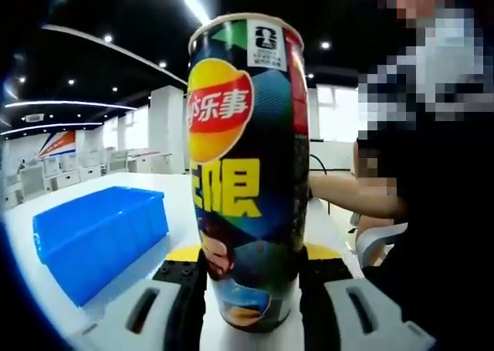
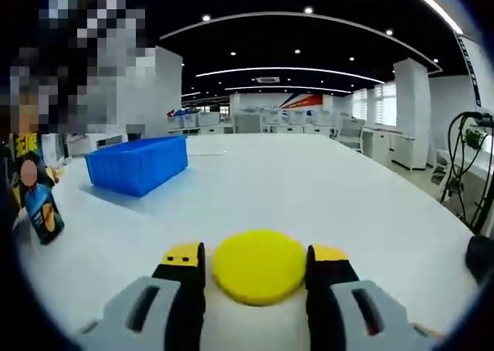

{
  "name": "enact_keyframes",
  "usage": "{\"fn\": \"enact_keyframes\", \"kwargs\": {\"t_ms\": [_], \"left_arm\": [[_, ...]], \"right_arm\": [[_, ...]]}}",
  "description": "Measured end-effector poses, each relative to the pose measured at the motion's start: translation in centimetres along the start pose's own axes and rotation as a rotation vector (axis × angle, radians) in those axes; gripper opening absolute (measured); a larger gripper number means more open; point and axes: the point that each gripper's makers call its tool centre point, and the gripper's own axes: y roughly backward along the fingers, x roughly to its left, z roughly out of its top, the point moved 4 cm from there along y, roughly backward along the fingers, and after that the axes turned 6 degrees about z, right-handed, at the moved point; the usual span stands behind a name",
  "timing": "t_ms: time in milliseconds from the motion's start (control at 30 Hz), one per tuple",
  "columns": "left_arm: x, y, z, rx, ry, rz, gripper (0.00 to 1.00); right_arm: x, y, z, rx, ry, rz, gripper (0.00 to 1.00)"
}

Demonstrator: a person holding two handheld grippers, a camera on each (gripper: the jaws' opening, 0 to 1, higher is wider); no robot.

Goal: Open the lid of the chip container on the table, take out the chips, place them into the box in front of the container, and close the lid

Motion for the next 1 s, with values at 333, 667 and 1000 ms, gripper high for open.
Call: {"fn": "enact_keyframes", "kwargs": {"t_ms": [333,667,1000], "left_arm": [[-0.1,0.0,-0.2,0.002,0.004,0.003,0.48],[-0.5,-0.3,-0.3,-0.001,0.004,0.028,0.48],[-0.5,-0.1,-0.5,-0.015,0.007,0.061,0.48]], "right_arm": [[1.7,3.5,10.1,-0.226,0.008,0.014,0.47],[20.8,6.4,25.0,-0.178,0.231,0.637,0.35],[28.4,3.8,21.2,0.485,0.46,0.864,0.22]]}}
